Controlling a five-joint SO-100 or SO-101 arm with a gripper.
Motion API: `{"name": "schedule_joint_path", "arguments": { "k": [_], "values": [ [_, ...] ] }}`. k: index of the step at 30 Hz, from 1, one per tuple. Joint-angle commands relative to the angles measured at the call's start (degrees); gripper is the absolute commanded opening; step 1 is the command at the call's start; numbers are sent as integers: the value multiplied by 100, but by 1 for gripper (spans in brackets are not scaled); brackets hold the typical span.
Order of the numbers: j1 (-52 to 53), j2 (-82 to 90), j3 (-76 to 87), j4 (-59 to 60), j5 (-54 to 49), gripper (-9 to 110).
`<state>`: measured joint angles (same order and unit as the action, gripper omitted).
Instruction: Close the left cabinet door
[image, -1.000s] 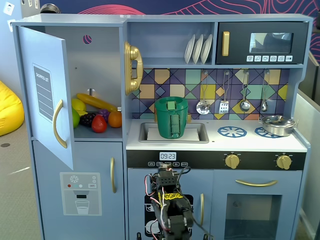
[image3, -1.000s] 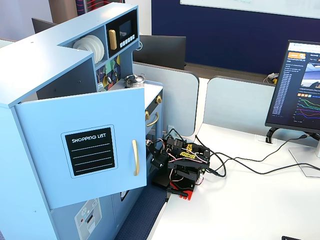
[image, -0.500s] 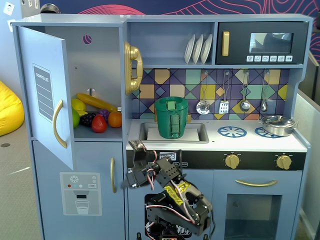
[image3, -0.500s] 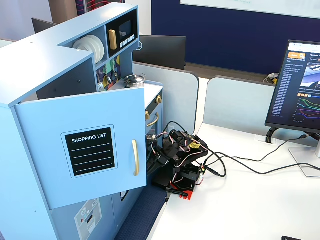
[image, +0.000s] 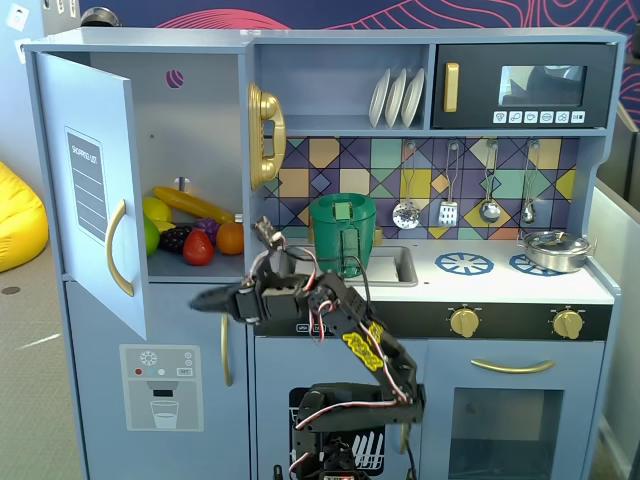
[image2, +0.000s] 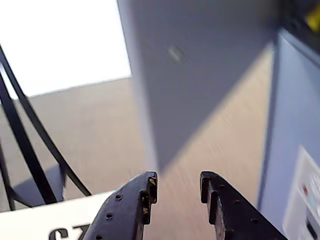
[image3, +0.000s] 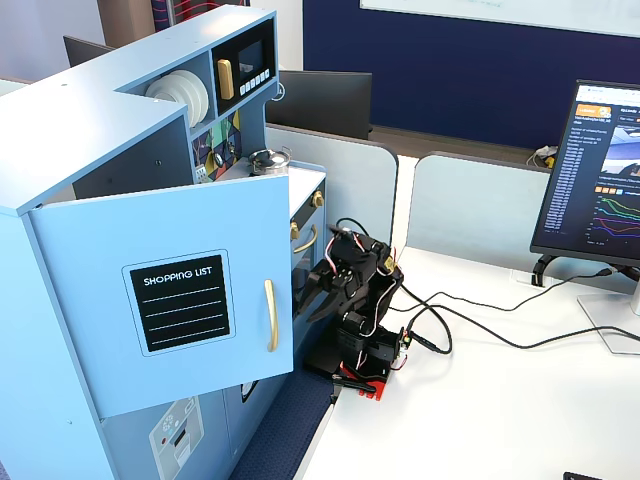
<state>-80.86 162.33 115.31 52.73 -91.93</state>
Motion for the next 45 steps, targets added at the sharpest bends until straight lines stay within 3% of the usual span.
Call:
{"name": "schedule_joint_path", "arguments": {
  "k": [1, 13, 24, 45],
  "values": [
    [-598, -677, -879, -598, -360, 0],
    [-1450, -2074, -1608, -1696, -1055, 0],
    [-1389, -3489, -2320, -2681, -1046, 0],
    [686, -3858, -2637, -3023, -536, 0]
  ]
}}
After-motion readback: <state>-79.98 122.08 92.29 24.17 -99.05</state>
